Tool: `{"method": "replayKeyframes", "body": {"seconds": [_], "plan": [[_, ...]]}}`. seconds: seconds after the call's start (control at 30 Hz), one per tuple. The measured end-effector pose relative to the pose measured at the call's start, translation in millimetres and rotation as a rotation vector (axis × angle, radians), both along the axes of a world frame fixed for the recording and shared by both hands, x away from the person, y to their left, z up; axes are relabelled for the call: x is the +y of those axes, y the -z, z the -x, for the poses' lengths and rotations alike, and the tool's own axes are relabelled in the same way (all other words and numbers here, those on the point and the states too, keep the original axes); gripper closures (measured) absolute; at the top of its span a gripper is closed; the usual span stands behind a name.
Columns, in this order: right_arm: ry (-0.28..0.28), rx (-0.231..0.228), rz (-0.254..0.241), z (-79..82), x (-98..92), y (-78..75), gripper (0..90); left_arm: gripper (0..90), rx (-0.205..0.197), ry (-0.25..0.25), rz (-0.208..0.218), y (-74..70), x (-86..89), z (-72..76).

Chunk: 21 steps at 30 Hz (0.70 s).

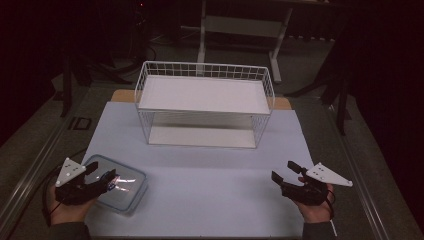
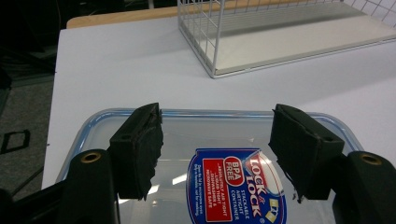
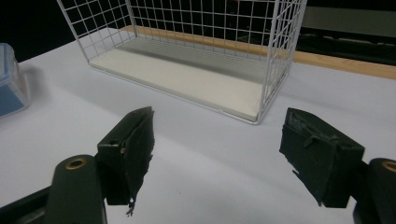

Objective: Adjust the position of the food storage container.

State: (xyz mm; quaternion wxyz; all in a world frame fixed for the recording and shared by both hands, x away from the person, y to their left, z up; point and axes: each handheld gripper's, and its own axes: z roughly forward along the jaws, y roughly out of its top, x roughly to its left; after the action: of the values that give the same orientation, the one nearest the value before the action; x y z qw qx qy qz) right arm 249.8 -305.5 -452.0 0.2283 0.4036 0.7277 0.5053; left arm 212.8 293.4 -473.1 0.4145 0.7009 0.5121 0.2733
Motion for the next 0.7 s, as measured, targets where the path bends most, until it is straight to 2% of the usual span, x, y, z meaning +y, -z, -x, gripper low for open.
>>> {"method": "replayKeyframes", "body": {"seconds": [0.2,0.23,0.27,0.37,0.43,0.5,0.57,0.7], "plan": [[0.006,0.001,0.001,1.0,-1.9,0.6,25.8,40.5,0.001,0.012,0.007,-0.6,1.4,0.0],[0.009,0.002,0.000,1.0,-2.6,0.5,25.9,40.5,0.008,0.032,0.004,-0.4,2.0,2.4],[0.014,0.004,-0.005,0.3,-3.4,0.4,25.8,45.8,0.011,0.042,0.002,-0.1,2.1,3.8],[0.012,0.000,-0.003,0.7,-1.7,0.1,25.9,53.2,0.027,0.063,0.002,1.6,4.3,8.7],[0.009,-0.003,0.001,1.3,-0.6,0.0,25.9,58.3,0.036,0.061,0.001,2.3,6.9,12.5],[0.008,-0.001,0.000,1.7,-0.4,0.1,25.9,64.0,0.039,0.053,0.017,2.4,10.0,15.4],[0.010,0.006,0.002,0.9,-0.9,0.7,25.9,73.3,0.050,0.060,0.030,3.3,13.2,18.0],[0.011,0.008,-0.003,0.3,-1.3,0.9,26.3,87.8,0.086,0.066,0.017,7.6,18.6,24.4]]}}
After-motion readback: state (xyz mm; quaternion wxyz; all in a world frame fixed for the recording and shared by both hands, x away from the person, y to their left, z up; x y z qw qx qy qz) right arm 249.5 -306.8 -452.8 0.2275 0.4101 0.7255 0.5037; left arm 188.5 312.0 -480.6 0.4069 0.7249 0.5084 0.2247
